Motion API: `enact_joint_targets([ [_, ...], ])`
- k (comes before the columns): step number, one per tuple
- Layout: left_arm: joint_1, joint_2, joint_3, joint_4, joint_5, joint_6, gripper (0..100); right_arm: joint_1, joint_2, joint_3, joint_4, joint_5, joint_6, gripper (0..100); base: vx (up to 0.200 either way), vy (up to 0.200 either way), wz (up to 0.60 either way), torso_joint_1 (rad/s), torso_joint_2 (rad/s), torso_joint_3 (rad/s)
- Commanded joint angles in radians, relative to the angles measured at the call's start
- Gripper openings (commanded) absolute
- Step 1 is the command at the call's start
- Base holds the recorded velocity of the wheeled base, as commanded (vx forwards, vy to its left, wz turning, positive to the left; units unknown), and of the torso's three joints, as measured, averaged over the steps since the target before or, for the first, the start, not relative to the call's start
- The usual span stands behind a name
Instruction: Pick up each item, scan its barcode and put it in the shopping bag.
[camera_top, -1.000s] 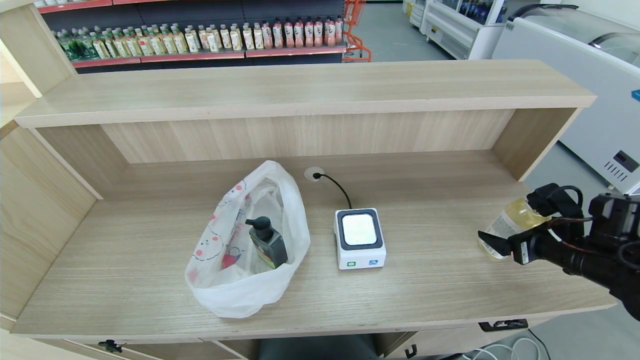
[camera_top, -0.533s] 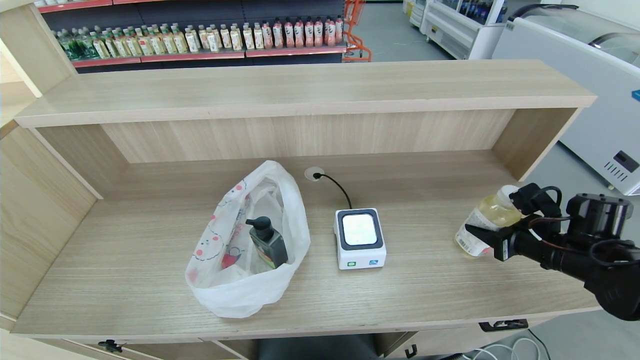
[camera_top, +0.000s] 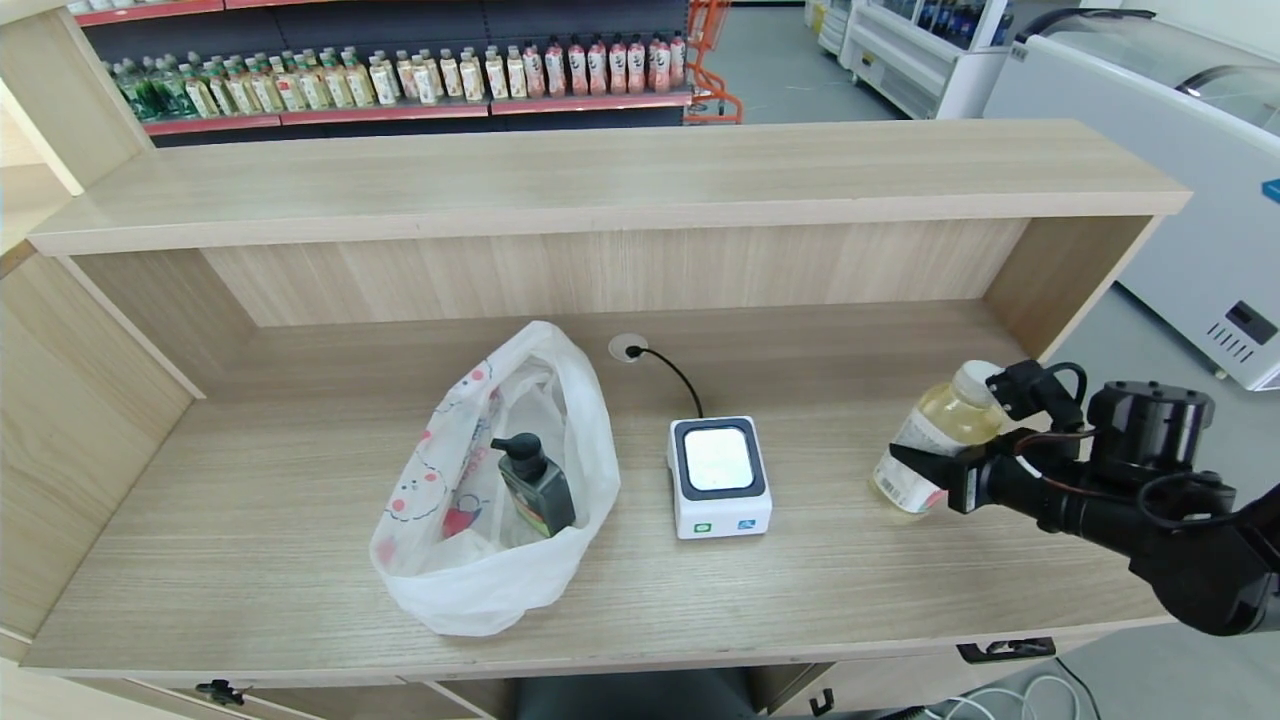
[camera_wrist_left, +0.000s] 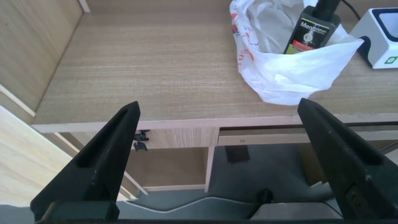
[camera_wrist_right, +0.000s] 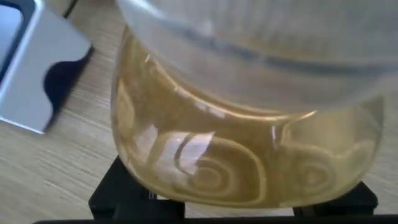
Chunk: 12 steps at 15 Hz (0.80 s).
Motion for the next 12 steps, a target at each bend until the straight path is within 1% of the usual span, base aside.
enact_joint_targets([
  [1,0.001,0.000,0.000,-0.001,-0.001,0.000,100,0.121,-0.043,-0.039,0.052,0.055,0.159,0,0.000,0.000,0.00,0.000,0.00,0.000],
  [2,0.001,0.000,0.000,-0.001,-0.001,0.000,100,0.134,-0.059,-0.050,0.066,0.087,0.195,0,0.000,0.000,0.00,0.000,0.00,0.000],
  [3,0.001,0.000,0.000,-0.001,-0.001,0.000,100,0.164,-0.121,-0.075,0.141,0.196,0.298,0,0.000,0.000,0.00,0.000,0.00,0.000],
  [5,0.001,0.000,0.000,-0.001,-0.001,0.000,100,0.195,-0.181,-0.088,0.224,0.299,0.349,0,0.000,0.000,0.00,0.000,0.00,0.000],
  [7,0.001,0.000,0.000,-0.001,-0.001,0.000,100,0.242,-0.236,-0.041,0.270,0.366,0.376,0,0.000,0.000,0.00,0.000,0.00,0.000],
  [8,0.001,0.000,0.000,-0.001,-0.001,0.000,100,0.270,-0.252,-0.021,0.279,0.386,0.381,0,0.000,0.000,0.00,0.000,0.00,0.000],
  [10,0.001,0.000,0.000,-0.001,0.001,0.000,100,0.325,-0.253,0.010,0.282,0.388,0.382,0,0.000,0.000,0.00,0.000,0.00,0.000],
  [12,0.001,0.000,0.000,-0.001,-0.001,0.000,100,0.356,-0.250,0.019,0.282,0.394,0.393,0,0.000,0.000,0.00,0.000,0.00,0.000],
])
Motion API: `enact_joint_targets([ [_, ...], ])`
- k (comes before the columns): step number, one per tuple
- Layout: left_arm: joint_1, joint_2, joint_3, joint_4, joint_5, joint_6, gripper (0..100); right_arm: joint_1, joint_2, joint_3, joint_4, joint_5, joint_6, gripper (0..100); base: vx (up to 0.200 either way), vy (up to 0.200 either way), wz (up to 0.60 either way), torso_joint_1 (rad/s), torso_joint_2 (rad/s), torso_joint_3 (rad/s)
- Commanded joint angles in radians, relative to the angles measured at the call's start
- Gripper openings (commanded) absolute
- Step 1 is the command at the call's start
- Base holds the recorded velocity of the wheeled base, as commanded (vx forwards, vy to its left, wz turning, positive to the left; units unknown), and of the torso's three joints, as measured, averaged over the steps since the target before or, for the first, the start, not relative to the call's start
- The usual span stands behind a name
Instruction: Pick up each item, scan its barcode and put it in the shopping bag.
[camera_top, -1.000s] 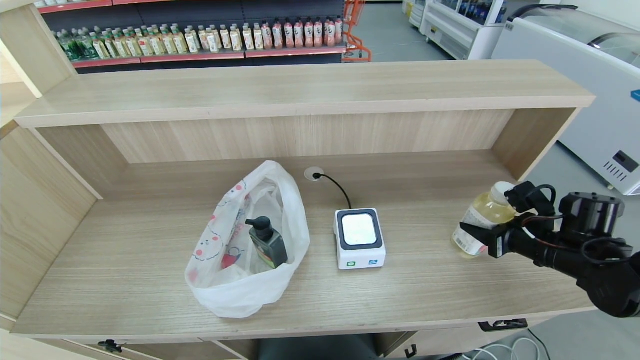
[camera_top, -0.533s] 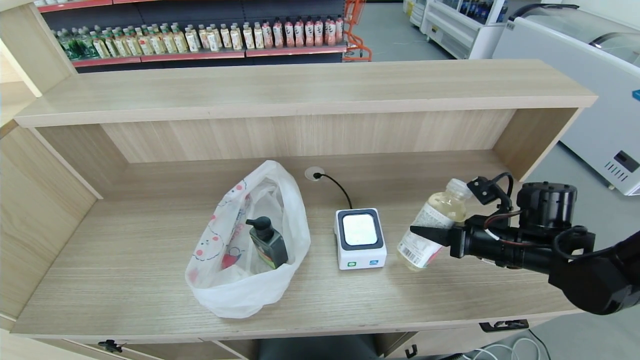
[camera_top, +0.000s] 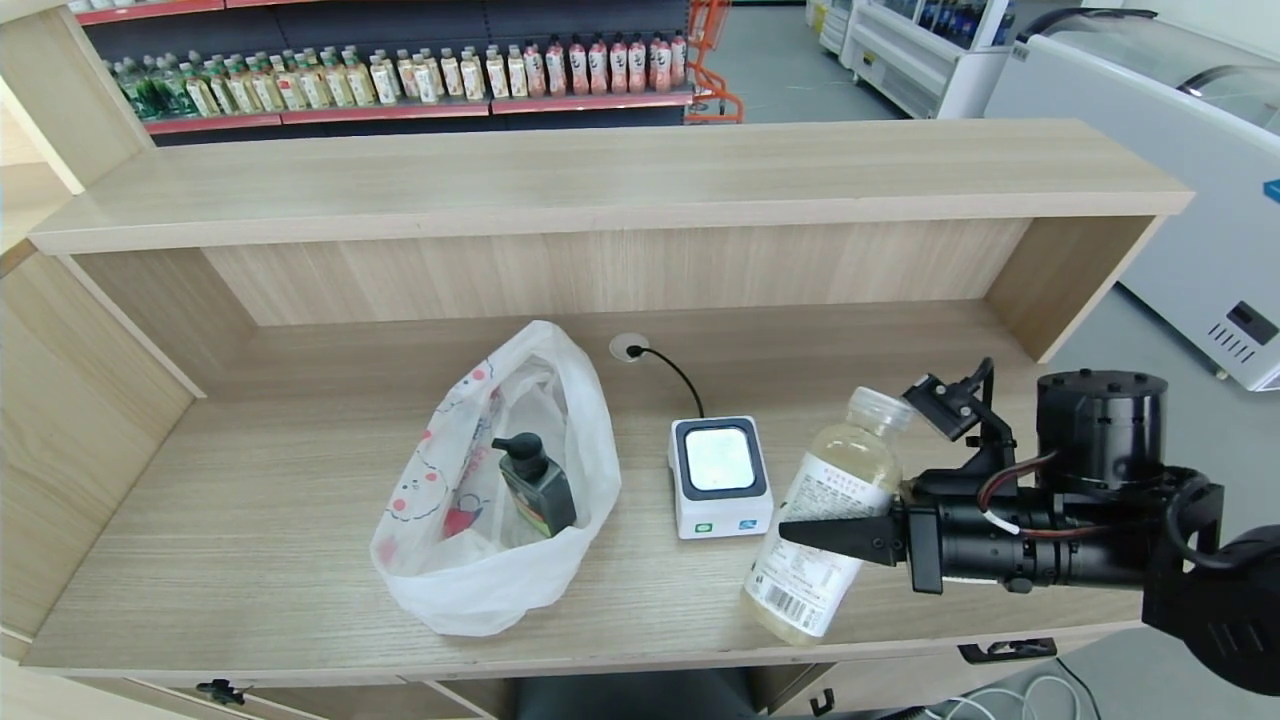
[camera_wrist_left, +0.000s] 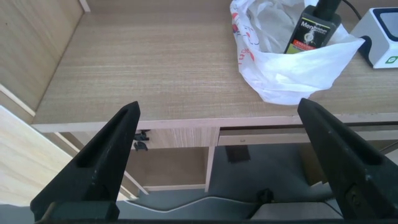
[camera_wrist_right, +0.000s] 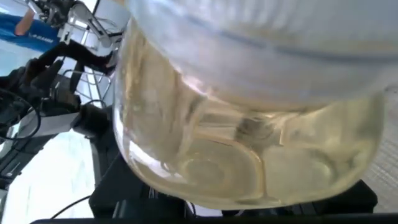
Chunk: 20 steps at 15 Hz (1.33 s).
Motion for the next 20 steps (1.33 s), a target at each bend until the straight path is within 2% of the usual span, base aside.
enact_joint_targets([
  [1,0.000,0.000,0.000,0.000,0.001,0.000,100,0.036,-0.010,0.006,-0.004,0.016,0.019,0,0.000,0.000,0.00,0.000,0.00,0.000],
  [5,0.000,0.000,0.000,0.000,0.000,0.000,100,0.056,-0.001,0.007,-0.002,0.086,0.028,0,0.000,0.000,0.00,0.000,0.00,0.000],
  [13,0.000,0.000,0.000,0.000,0.000,-0.002,100,0.080,-0.016,0.014,-0.002,0.117,0.060,0,0.000,0.000,0.00,0.000,0.00,0.000],
  [18,0.000,0.000,0.000,0.000,0.001,0.000,100,0.030,-0.087,0.052,0.018,0.221,0.055,0,0.000,0.000,0.00,0.000,0.00,0.000],
  [20,-0.001,0.000,0.000,0.000,0.000,0.000,100,0.030,-0.088,0.063,0.021,0.223,0.054,0,0.000,0.000,0.00,0.000,0.00,0.000],
])
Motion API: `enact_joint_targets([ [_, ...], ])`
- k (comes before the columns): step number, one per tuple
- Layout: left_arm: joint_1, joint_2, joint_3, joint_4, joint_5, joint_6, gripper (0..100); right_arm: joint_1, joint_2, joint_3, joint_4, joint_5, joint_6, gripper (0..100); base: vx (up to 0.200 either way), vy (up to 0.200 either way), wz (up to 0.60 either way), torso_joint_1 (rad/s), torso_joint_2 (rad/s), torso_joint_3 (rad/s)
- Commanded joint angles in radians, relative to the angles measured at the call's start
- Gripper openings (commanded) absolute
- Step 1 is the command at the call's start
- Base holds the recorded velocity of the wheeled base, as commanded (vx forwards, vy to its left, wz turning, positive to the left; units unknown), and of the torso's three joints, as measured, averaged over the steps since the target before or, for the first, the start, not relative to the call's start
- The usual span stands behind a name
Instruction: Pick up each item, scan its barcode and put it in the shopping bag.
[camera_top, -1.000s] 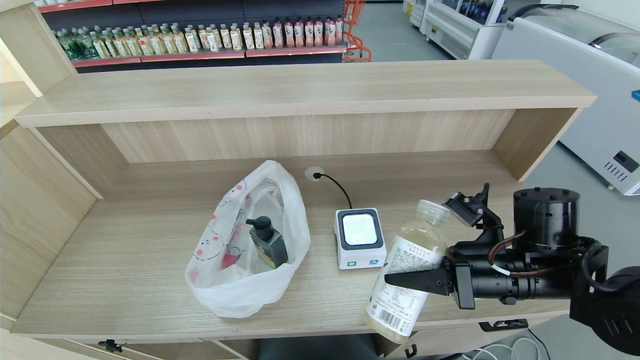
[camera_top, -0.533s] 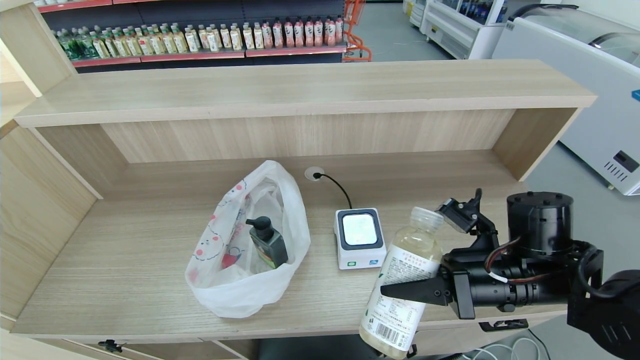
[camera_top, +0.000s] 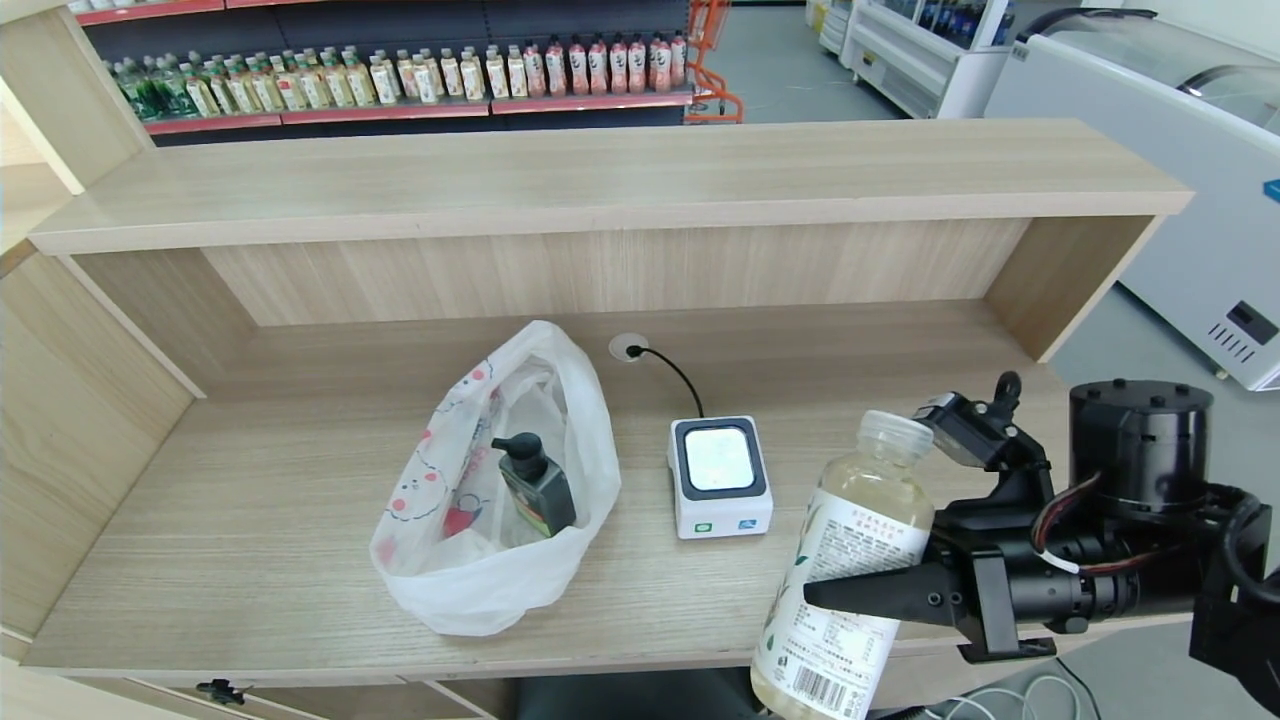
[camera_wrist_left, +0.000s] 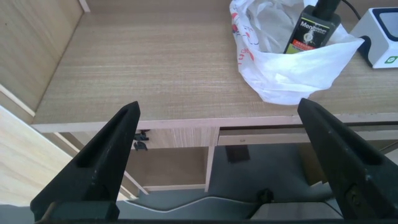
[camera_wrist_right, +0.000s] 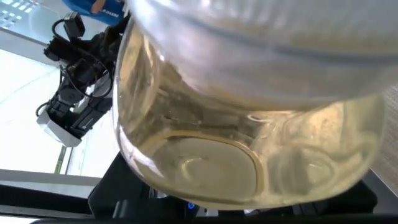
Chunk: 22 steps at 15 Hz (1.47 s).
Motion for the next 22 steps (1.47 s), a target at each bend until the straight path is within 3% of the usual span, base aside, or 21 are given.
enact_joint_targets([
  [1,0.001,0.000,0.000,0.000,0.001,0.000,100,0.004,-0.010,0.008,0.000,0.000,-0.001,0,0.000,0.000,0.00,0.000,0.00,0.000],
  [4,0.001,0.000,0.000,0.000,0.000,-0.002,100,0.037,0.001,0.006,-0.009,-0.001,-0.011,0,0.000,0.000,0.00,0.000,0.00,0.000],
  [17,0.001,0.000,0.000,0.000,0.000,0.000,100,0.037,-0.002,0.014,0.000,-0.003,-0.044,0,0.000,0.000,0.00,0.000,0.00,0.000],
  [22,0.001,0.000,0.000,0.000,0.001,0.000,100,0.040,-0.016,0.014,0.082,-0.003,-0.045,0,0.000,0.000,0.00,0.000,0.00,0.000],
])
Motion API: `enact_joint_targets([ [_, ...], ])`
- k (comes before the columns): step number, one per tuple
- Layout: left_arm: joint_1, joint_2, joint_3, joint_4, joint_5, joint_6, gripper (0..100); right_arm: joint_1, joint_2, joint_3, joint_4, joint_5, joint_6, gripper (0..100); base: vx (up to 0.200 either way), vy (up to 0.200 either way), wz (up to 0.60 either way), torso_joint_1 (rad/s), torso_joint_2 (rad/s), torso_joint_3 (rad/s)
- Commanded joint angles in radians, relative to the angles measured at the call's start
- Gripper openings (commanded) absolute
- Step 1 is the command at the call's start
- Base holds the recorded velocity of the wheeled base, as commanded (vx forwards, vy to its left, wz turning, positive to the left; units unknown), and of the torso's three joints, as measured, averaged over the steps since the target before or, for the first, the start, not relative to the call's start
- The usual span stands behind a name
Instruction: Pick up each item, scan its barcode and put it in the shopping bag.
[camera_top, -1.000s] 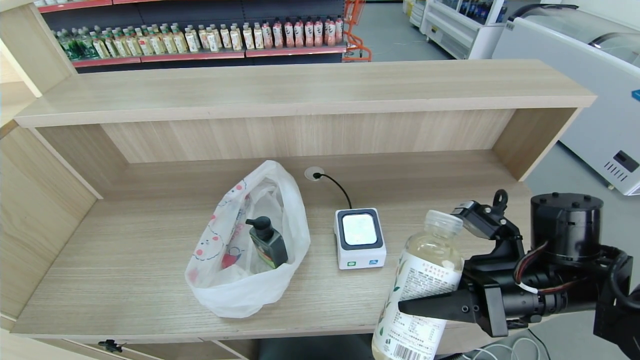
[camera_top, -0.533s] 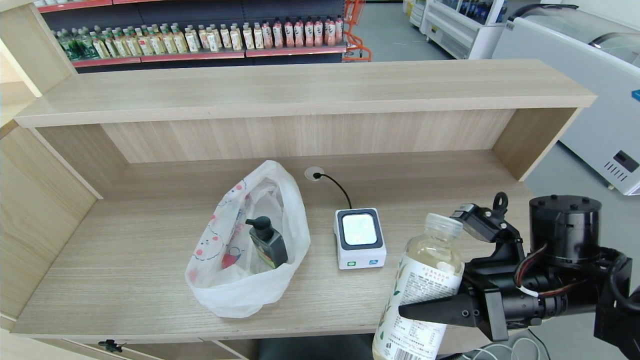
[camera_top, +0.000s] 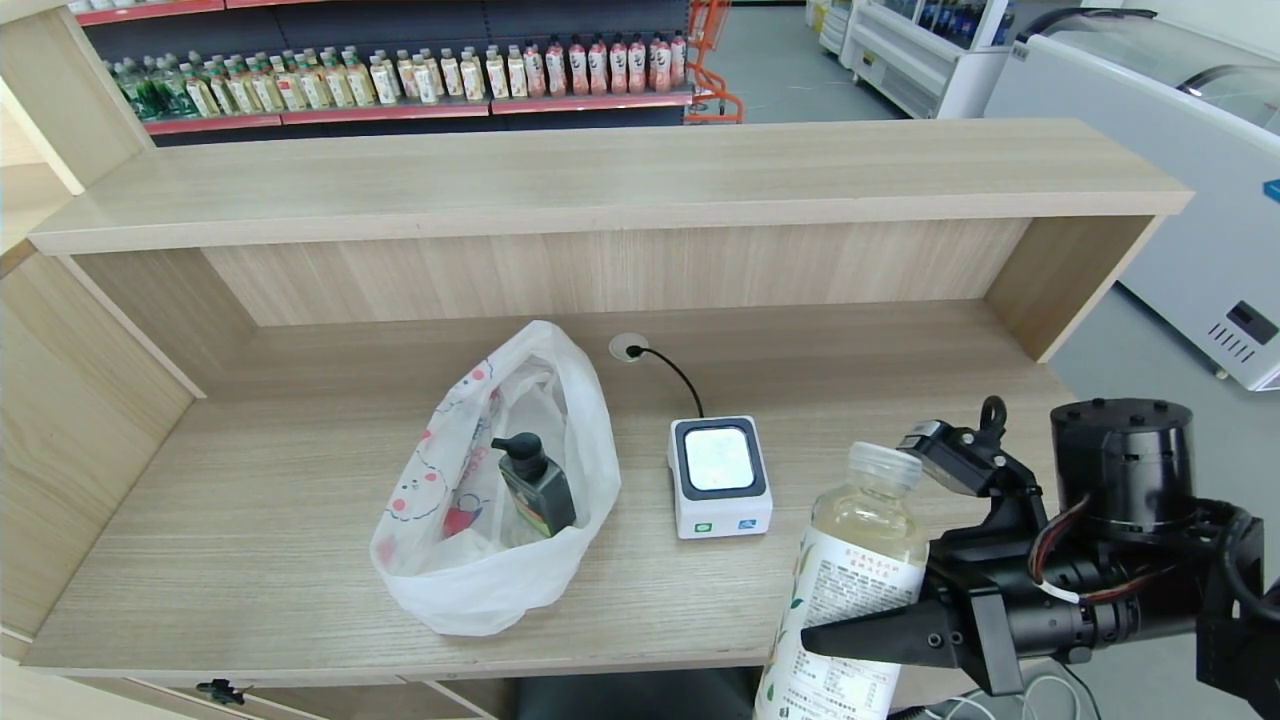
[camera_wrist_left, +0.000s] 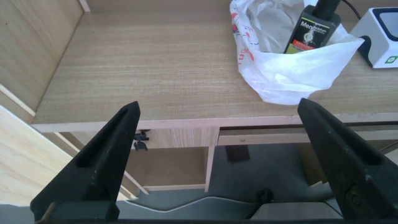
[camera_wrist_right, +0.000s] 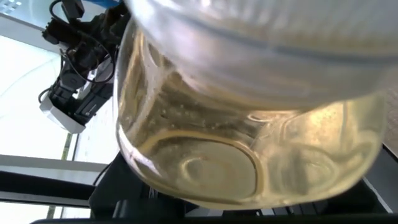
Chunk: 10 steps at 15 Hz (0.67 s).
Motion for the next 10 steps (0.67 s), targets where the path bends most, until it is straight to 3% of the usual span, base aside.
enact_joint_targets([
  [1,0.000,0.000,0.000,0.000,-0.001,0.000,100,0.001,-0.006,0.001,0.005,0.000,-0.001,0,0.000,0.000,0.00,0.000,0.00,0.000],
  [10,0.000,0.000,0.000,0.000,-0.001,0.000,100,0.006,-0.015,0.003,-0.003,0.003,0.042,0,0.000,0.000,0.00,0.000,0.00,0.000],
])
